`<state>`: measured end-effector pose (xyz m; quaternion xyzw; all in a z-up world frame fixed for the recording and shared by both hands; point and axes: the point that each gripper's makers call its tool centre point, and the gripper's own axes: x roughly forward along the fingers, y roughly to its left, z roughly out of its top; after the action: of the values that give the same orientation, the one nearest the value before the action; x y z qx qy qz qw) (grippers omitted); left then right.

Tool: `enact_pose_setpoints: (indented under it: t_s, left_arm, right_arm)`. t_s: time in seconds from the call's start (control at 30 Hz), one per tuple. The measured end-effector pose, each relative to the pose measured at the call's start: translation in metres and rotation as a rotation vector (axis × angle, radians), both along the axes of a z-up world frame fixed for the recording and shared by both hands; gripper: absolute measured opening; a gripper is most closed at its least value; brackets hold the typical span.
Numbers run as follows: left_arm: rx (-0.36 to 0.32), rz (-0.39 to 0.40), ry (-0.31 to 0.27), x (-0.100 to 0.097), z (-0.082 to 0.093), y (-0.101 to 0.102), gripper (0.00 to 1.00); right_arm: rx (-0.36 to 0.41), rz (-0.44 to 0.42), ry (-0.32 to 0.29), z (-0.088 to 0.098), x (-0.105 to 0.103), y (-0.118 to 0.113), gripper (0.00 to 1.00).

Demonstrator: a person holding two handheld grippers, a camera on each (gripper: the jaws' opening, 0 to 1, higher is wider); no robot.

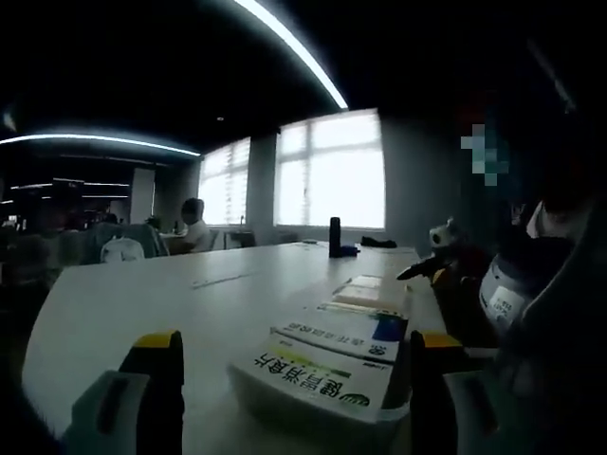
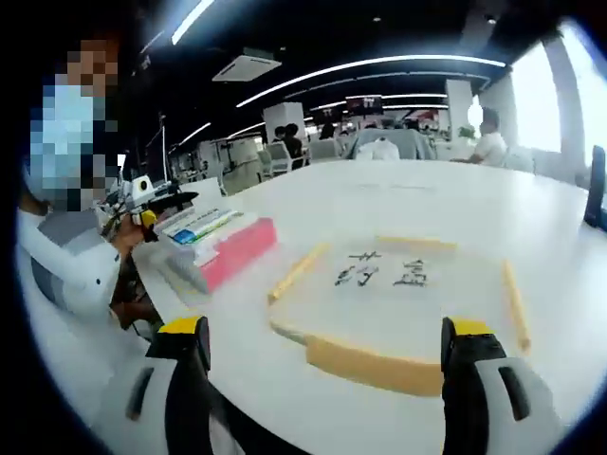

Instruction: Arrange the small medicine boxes into an aligned row inside the storage area until every box is upright, visible, and separated from the surrounding clutter.

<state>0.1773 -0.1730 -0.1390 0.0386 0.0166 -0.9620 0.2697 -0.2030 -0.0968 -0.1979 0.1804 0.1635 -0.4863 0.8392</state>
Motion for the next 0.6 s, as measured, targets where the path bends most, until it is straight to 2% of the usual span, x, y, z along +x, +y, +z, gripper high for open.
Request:
enact_pose_setpoints:
  t_s: [0.07, 0.23, 0.3, 0.5, 0.6]
  left_arm:
    - [0.0, 0.0, 0.0, 0.0, -0.001, -0.001, 0.99]
    - [0.003, 0.002, 0.0, -0.001, -0.002, -0.004, 0.99]
    - [0.005, -0.002, -0.002, -0.002, -0.002, -0.006, 0.99]
    - [-0.005, -0.014, -0.009, -0.006, 0.001, -0.005, 0.99]
    - [-0.009, -0.011, -0.003, -0.006, 0.001, -0.004, 0.99]
  right_arm:
    - [0.035, -0.037, 0.004, -0.007, -0.012, 0.009, 1.0]
    - [0.057, -0.101, -0.003, -0.013, -0.033, 0.021, 1.0]
    - [0.089, -0.116, -0.068, -0.017, -0.033, 0.021, 0.99]
    - [0.089, -0.087, -0.194, -0.012, -0.028, 0.015, 0.89]
    - [0.116, -0.116, -0.312, -0.006, -0.033, 0.012, 0.83]
